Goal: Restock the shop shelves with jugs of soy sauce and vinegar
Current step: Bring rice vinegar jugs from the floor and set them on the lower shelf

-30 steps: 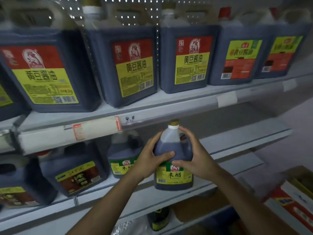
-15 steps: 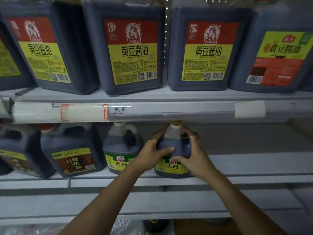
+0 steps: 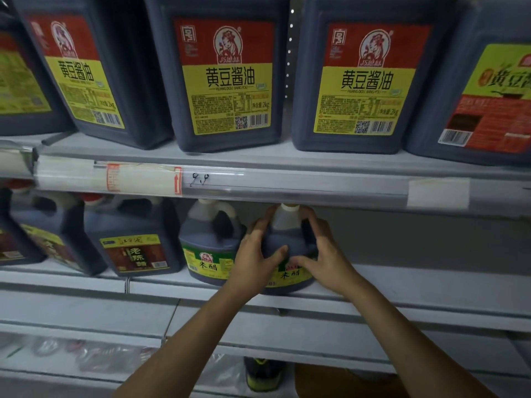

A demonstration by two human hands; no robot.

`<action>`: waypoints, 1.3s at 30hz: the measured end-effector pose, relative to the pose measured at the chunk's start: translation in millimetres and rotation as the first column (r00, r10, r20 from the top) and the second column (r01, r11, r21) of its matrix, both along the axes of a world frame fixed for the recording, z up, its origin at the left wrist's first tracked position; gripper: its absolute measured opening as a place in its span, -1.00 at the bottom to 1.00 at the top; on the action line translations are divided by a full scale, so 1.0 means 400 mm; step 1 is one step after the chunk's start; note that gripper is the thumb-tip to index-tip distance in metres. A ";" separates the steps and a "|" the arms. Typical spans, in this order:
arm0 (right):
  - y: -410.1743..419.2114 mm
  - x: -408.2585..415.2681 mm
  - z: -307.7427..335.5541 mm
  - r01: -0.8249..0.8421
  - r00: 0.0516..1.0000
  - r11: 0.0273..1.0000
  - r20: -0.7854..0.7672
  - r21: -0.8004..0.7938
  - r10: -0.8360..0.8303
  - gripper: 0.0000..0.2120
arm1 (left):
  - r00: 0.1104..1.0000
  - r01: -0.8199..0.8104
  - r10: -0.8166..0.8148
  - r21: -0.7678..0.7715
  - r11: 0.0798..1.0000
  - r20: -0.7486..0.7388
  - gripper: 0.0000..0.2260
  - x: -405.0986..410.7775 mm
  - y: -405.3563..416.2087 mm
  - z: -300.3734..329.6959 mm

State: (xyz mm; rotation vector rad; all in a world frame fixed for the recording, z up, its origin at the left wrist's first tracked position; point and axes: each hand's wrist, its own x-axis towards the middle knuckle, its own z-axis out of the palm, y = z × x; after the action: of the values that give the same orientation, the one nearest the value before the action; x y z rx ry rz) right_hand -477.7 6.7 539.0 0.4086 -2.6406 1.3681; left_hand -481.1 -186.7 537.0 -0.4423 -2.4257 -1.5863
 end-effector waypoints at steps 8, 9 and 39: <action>0.002 -0.015 -0.009 -0.075 0.997 0.997 -0.027 -0.023 0.074 0.07 | 0.999 -0.045 0.045 -0.097 0.994 0.000 -0.32 0.005 -0.009 -0.021; 0.003 -0.018 -0.012 -0.072 0.997 0.997 -0.029 -0.010 0.072 0.07 | 0.999 -0.046 0.043 -0.126 0.991 -0.022 -0.32 0.007 -0.011 -0.022; -0.419 0.582 -0.086 0.839 0.540 0.532 -0.069 0.112 -0.839 -0.58 | 0.536 0.698 -0.843 -0.534 0.477 -0.053 -0.62 0.158 -0.288 0.073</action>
State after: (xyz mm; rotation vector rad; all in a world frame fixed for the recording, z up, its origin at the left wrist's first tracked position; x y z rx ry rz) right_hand -244.8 -160.9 504.7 -0.7953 -2.3214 0.8237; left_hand -417.9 -301.8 566.1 -1.9973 -2.4077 -0.9443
